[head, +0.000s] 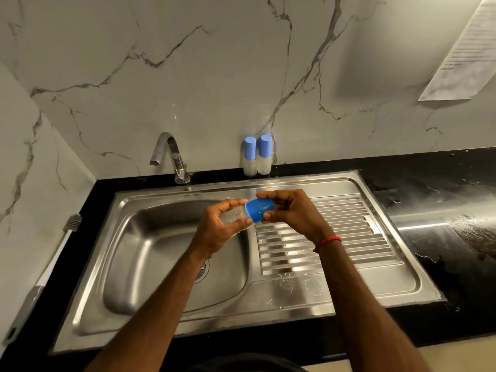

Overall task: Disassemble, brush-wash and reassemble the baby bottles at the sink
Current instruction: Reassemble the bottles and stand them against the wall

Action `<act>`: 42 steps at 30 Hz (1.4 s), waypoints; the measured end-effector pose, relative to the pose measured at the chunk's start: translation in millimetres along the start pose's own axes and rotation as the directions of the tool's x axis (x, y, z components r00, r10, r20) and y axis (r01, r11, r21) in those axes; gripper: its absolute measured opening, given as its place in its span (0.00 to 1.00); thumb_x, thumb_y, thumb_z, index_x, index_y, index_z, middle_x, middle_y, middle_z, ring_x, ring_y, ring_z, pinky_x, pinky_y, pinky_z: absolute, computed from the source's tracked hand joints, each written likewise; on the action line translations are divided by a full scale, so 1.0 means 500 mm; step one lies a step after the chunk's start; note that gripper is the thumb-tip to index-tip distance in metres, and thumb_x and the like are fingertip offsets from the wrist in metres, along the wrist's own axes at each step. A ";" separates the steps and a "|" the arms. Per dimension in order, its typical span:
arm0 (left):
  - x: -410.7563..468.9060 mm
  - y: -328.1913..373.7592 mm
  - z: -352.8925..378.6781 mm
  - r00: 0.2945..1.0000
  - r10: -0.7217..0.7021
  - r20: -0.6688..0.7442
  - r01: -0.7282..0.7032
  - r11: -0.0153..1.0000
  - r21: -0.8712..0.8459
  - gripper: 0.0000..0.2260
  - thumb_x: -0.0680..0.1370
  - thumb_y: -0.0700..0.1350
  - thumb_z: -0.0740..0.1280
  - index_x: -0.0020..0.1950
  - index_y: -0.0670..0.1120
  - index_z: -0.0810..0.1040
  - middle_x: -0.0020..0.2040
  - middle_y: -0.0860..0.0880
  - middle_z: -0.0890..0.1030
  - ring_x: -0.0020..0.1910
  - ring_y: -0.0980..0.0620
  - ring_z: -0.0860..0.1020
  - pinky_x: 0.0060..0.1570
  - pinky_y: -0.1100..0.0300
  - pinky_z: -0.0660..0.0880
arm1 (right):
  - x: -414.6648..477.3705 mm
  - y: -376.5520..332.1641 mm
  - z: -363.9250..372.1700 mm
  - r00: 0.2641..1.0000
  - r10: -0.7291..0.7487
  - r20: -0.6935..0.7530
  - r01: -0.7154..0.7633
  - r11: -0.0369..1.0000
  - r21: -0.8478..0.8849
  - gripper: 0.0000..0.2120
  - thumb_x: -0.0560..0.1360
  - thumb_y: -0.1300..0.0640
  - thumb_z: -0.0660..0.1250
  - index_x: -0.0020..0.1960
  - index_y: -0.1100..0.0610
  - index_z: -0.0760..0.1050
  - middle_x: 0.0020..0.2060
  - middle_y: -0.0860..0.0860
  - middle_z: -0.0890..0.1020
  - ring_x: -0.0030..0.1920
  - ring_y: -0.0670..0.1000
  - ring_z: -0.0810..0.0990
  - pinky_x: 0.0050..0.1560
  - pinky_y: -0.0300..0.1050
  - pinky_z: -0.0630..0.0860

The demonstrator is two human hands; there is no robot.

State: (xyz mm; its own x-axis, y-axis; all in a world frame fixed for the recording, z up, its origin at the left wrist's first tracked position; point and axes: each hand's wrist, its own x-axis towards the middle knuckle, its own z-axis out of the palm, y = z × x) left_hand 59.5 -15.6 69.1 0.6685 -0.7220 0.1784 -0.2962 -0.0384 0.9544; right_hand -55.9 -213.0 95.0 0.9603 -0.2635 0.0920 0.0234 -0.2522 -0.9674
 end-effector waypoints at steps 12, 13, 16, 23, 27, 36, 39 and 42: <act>0.030 -0.009 0.009 1.000 -0.004 0.030 0.003 1.000 0.022 0.24 0.76 0.45 0.75 0.70 0.43 0.76 0.57 0.46 0.82 0.51 0.49 0.83 0.48 0.59 0.80 | 0.024 0.005 0.006 0.999 0.040 0.001 -0.040 0.997 0.059 0.20 0.77 0.56 0.69 0.67 0.61 0.74 0.57 0.60 0.81 0.50 0.58 0.86 0.50 0.59 0.83; 0.034 -0.010 0.011 1.000 -0.006 0.029 0.005 1.000 0.022 0.24 0.76 0.46 0.75 0.71 0.43 0.75 0.57 0.47 0.82 0.50 0.49 0.83 0.47 0.60 0.80 | 0.029 0.003 0.004 0.999 0.048 0.005 -0.048 0.998 0.049 0.20 0.77 0.56 0.69 0.67 0.61 0.74 0.57 0.60 0.81 0.50 0.58 0.86 0.50 0.59 0.83; 0.041 -0.008 0.023 1.000 0.020 0.016 -0.021 0.999 0.043 0.25 0.76 0.47 0.74 0.70 0.43 0.75 0.56 0.48 0.82 0.49 0.50 0.83 0.45 0.61 0.80 | 0.043 -0.001 -0.010 0.997 0.074 0.016 -0.074 0.997 0.009 0.21 0.76 0.53 0.69 0.67 0.60 0.74 0.56 0.59 0.82 0.48 0.57 0.86 0.49 0.59 0.83; 0.058 -0.023 0.031 0.997 0.002 -0.073 0.000 0.999 0.032 0.25 0.73 0.53 0.75 0.67 0.45 0.77 0.55 0.49 0.82 0.49 0.49 0.83 0.47 0.52 0.83 | 0.070 0.009 -0.013 0.996 0.089 -0.008 -0.089 0.995 -0.036 0.17 0.78 0.53 0.68 0.65 0.57 0.74 0.52 0.56 0.83 0.44 0.56 0.87 0.45 0.51 0.85; 0.070 -0.034 0.019 0.995 0.068 -0.076 -0.061 0.994 0.095 0.27 0.73 0.57 0.75 0.68 0.45 0.77 0.56 0.49 0.82 0.52 0.50 0.82 0.50 0.55 0.82 | 0.086 0.010 -0.007 0.996 0.090 -0.018 -0.091 0.996 -0.021 0.19 0.76 0.51 0.69 0.64 0.58 0.75 0.49 0.56 0.85 0.40 0.56 0.87 0.43 0.50 0.85; 0.103 -0.040 0.047 0.961 -0.026 -0.276 0.021 1.000 -0.021 0.23 0.71 0.54 0.78 0.64 0.50 0.80 0.57 0.55 0.82 0.56 0.56 0.81 0.54 0.58 0.80 | 0.132 0.018 0.018 0.988 0.149 -0.051 -0.149 0.989 -0.008 0.22 0.78 0.47 0.67 0.69 0.53 0.69 0.55 0.53 0.78 0.47 0.55 0.86 0.46 0.53 0.85; 0.117 -0.046 0.050 0.947 -0.143 -0.287 0.109 0.985 -0.130 0.23 0.70 0.56 0.78 0.63 0.52 0.80 0.56 0.54 0.83 0.55 0.53 0.82 0.52 0.54 0.81 | 0.137 0.020 0.023 0.986 0.164 -0.035 -0.162 0.986 0.050 0.24 0.79 0.50 0.67 0.73 0.49 0.64 0.58 0.53 0.76 0.48 0.55 0.85 0.47 0.52 0.84; 0.130 -0.050 0.056 0.948 -0.236 -0.215 0.194 0.961 -0.198 0.23 0.70 0.58 0.78 0.62 0.55 0.80 0.57 0.52 0.82 0.56 0.51 0.81 0.52 0.52 0.82 | 0.147 0.026 0.012 0.984 0.167 -0.061 -0.164 0.985 0.053 0.24 0.79 0.52 0.68 0.71 0.47 0.64 0.61 0.55 0.74 0.50 0.56 0.84 0.45 0.47 0.84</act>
State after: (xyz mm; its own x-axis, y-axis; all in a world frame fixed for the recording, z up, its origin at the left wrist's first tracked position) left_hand 91.0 -80.8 50.0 0.8501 -0.5267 -0.0045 -0.0198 -0.0404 0.9990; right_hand 16.5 -230.0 87.9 0.9320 -0.3580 -0.0567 -0.1197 -0.1563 -0.9804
